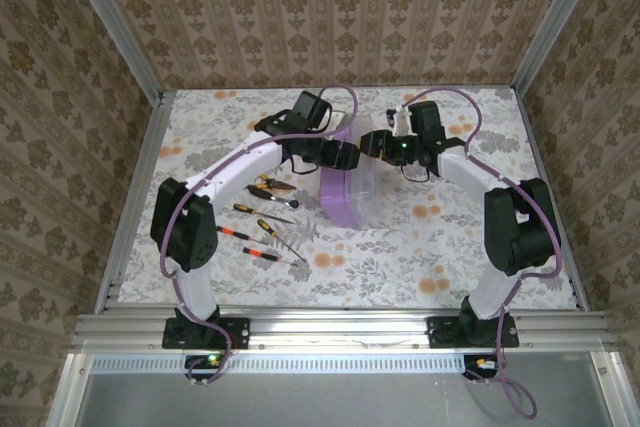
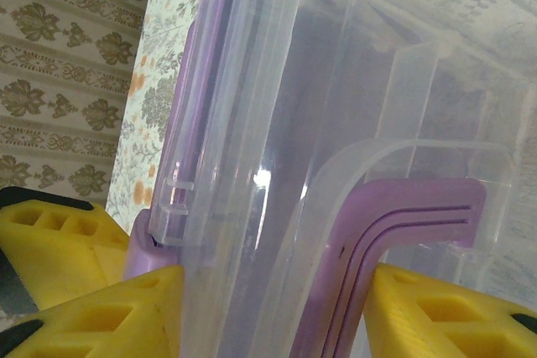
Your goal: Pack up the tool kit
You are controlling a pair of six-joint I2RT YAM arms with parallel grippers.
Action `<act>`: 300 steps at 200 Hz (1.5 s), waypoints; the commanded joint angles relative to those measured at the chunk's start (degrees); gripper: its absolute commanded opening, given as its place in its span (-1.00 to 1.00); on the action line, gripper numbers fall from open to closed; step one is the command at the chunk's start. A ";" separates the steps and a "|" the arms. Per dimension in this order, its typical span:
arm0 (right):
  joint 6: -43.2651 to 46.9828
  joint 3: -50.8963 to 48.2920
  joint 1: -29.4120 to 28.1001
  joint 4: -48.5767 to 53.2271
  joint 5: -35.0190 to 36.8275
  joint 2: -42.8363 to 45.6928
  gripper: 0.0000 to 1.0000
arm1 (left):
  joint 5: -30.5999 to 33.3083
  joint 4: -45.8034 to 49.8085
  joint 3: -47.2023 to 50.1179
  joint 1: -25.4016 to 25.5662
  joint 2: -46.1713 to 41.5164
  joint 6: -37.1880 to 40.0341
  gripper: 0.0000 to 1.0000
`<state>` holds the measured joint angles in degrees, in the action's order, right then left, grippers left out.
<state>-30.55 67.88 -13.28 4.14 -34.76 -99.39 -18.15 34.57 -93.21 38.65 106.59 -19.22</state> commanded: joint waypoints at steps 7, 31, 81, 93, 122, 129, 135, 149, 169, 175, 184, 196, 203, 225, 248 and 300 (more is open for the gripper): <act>0.04 1.03 -0.53 0.43 -1.59 -1.59 0.10 | 1.96 2.87 0.62 -0.16 2.39 0.17 0.52; -0.04 1.03 -0.61 0.38 -1.55 -1.77 0.07 | -2.73 -2.25 1.88 -0.16 1.88 -2.20 0.52; -0.18 0.79 -0.63 0.21 -1.54 -1.86 0.05 | -11.45 -12.74 5.15 -0.20 0.16 -6.55 0.52; -0.22 0.81 -0.65 0.25 -1.54 -1.90 0.04 | -13.10 -15.24 6.35 -0.33 -0.18 -7.58 0.52; -0.22 0.78 -0.78 0.25 -1.55 -1.95 0.03 | -14.84 -18.52 7.89 -0.49 -0.57 -9.21 0.51; -0.22 0.81 -0.78 0.25 -1.56 -1.95 0.02 | -15.02 -18.66 7.87 -0.48 -0.63 -9.26 0.52; -0.29 0.84 -0.83 0.25 -1.48 -2.00 0.02 | -15.05 -18.66 7.82 -0.51 -0.68 -9.34 0.51; -0.38 0.77 -0.96 0.16 -1.49 -2.11 0.01 | -15.58 -19.34 7.67 -0.51 -0.98 -9.68 0.51; -0.48 0.81 -1.27 0.07 -1.28 -2.28 -0.01 | -16.46 -21.70 8.03 -0.60 -1.54 -10.62 0.51; -0.56 0.77 -1.32 0.03 -1.19 -2.34 -0.01 | -16.88 -22.57 8.20 -0.65 -1.72 -11.06 0.51; -0.65 0.77 -1.48 0.03 -1.10 -2.39 -0.02 | -17.54 -23.95 8.52 -0.73 -1.90 -11.72 0.51; -0.74 0.68 -1.64 0.08 -0.85 -2.47 -0.03 | -18.26 -25.90 9.11 -0.86 -2.21 -12.60 0.51; -0.82 0.60 -1.66 0.03 -0.82 -2.60 -0.03 | -18.32 -27.19 9.63 -0.94 -2.41 -13.14 0.51; -1.00 0.50 -1.75 0.08 -0.60 -2.65 -0.05 | -20.26 -32.04 12.06 -1.34 -3.28 -14.98 0.51; -1.01 0.50 -1.84 0.16 -0.54 -2.65 -0.06 | -20.90 -38.67 15.62 -1.87 -4.48 -17.82 0.50; -1.01 0.51 -1.84 0.26 -0.35 -3.00 -0.07 | -21.93 -46.50 19.23 -2.52 -5.73 -20.89 0.49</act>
<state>-32.18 67.90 -12.29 2.74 -32.27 -99.66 -33.54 -0.91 -74.48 34.39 101.84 -37.80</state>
